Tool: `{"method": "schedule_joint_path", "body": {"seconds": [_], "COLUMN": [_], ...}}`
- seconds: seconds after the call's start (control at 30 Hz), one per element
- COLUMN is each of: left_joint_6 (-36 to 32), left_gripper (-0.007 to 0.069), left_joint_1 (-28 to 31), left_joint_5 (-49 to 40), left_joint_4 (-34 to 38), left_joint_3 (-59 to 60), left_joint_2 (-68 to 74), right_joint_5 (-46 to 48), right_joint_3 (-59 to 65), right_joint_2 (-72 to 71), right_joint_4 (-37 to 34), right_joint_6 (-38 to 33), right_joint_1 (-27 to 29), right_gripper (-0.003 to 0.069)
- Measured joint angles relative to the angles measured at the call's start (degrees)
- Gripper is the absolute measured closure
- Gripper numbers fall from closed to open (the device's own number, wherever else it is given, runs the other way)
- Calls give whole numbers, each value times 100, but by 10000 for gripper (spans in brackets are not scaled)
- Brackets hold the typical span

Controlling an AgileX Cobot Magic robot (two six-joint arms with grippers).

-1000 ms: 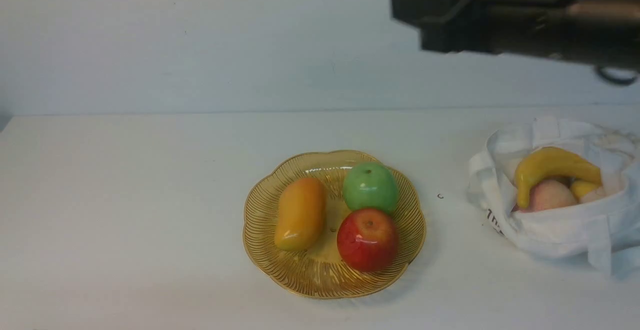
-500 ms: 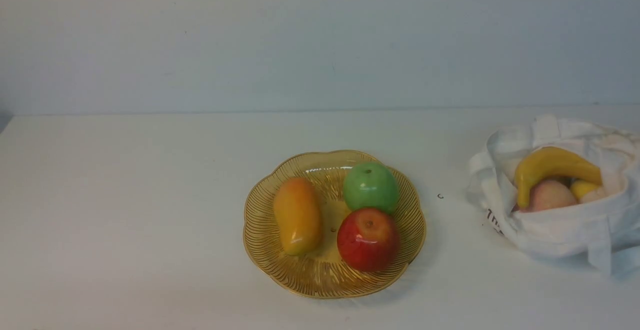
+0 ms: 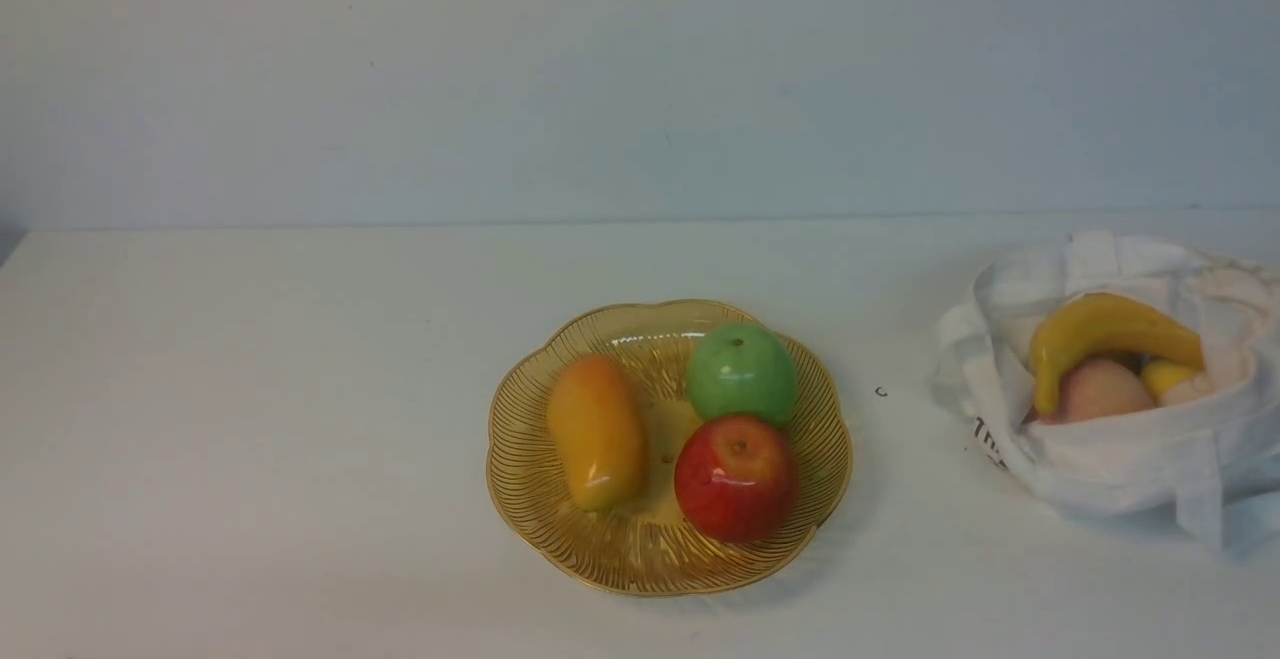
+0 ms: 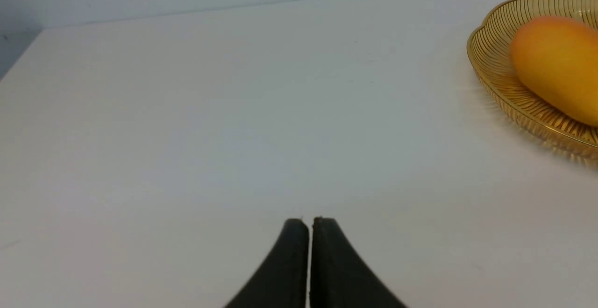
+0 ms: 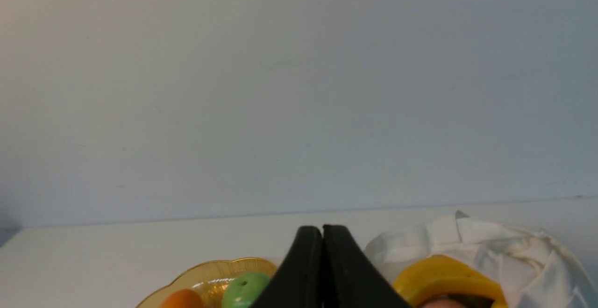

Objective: Take the fruit out of the cloth bag on the white table and place them on a plate.

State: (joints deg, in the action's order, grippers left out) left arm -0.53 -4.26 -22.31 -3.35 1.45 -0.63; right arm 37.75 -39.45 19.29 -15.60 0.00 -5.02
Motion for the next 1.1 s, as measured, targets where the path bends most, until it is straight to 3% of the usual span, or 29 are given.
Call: {"method": "schedule_joint_path", "body": {"seconds": [0.13,0.53,0.67,0.87,1.1], "left_joint_6": [0,0,0,0,0], "left_gripper": [632,632,632,632,632], "left_joint_1": [0,0,0,0,5], "left_joint_5": [0,0,0,6,9], "left_joint_4": [0,0,0,0,0], "left_joint_3": [0,0,0,0,0], "left_joint_2": [0,0,0,0,0], "right_joint_5": [-15,-1472,-1614,-1606,-1527], "right_joint_3": [198,1456,2470,3870,4055], "right_joint_2": [-33,-345,-981,-1911,-1973], "right_joint_4": [30,1560,1709,1723,1690], "right_joint_6": [-86,-475,-475,-447,-332], "right_joint_1": [0,182,523,572,549], "right_gripper": [670,670,670,670,670]}}
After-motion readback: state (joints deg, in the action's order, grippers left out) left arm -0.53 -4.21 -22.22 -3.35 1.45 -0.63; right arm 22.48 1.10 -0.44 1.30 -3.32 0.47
